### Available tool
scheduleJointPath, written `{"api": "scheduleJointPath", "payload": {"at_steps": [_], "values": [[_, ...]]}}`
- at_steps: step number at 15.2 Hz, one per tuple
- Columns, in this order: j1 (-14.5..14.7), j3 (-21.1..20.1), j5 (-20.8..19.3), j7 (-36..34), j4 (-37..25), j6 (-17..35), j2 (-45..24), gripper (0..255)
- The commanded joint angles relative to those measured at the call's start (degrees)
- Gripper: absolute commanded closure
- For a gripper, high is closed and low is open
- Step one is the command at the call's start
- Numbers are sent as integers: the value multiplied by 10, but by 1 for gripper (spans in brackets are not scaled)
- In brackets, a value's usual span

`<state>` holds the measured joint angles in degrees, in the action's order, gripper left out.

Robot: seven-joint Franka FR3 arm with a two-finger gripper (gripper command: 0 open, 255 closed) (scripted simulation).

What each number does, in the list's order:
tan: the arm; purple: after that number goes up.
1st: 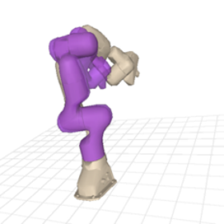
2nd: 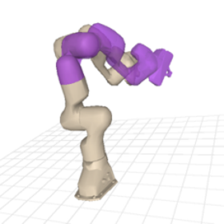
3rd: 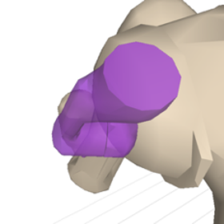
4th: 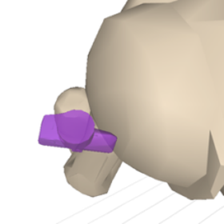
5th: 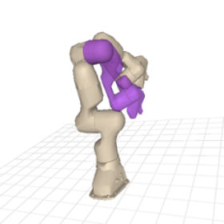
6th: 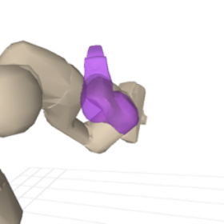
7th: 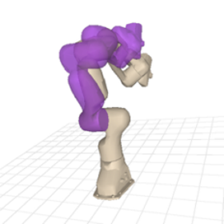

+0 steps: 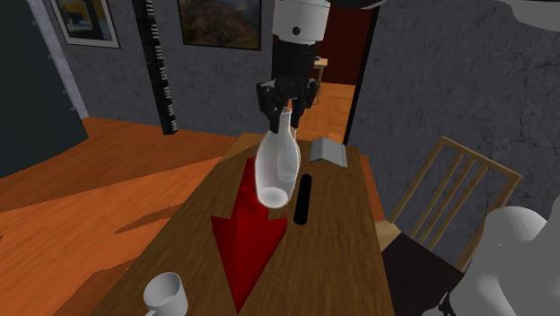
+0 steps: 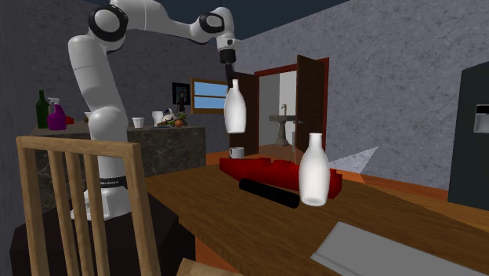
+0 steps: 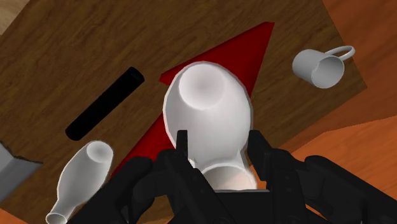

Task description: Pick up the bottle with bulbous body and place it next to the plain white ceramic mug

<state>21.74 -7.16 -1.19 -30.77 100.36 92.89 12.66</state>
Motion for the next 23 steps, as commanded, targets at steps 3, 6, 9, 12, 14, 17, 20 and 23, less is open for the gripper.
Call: {"api": "scheduleJointPath", "payload": {"at_steps": [3, 6, 9, 12, 14, 17, 20, 23], "values": [[20, -35, 0, -56, -4, 12, -17, 255], [36, -61, -4, -99, -15, 19, -37, 255], [53, -86, -10, -142, -32, 24, -62, 255], [71, -111, -20, -186, -56, 28, -94, 255], [83, -127, -30, -215, -76, 29, -118, 255], [105, -148, -48, -259, -112, 27, -159, 255], [132, -166, -70, -302, -158, 21, -206, 255], [144, -172, -80, -322, -162, 33, -226, 255]]}}
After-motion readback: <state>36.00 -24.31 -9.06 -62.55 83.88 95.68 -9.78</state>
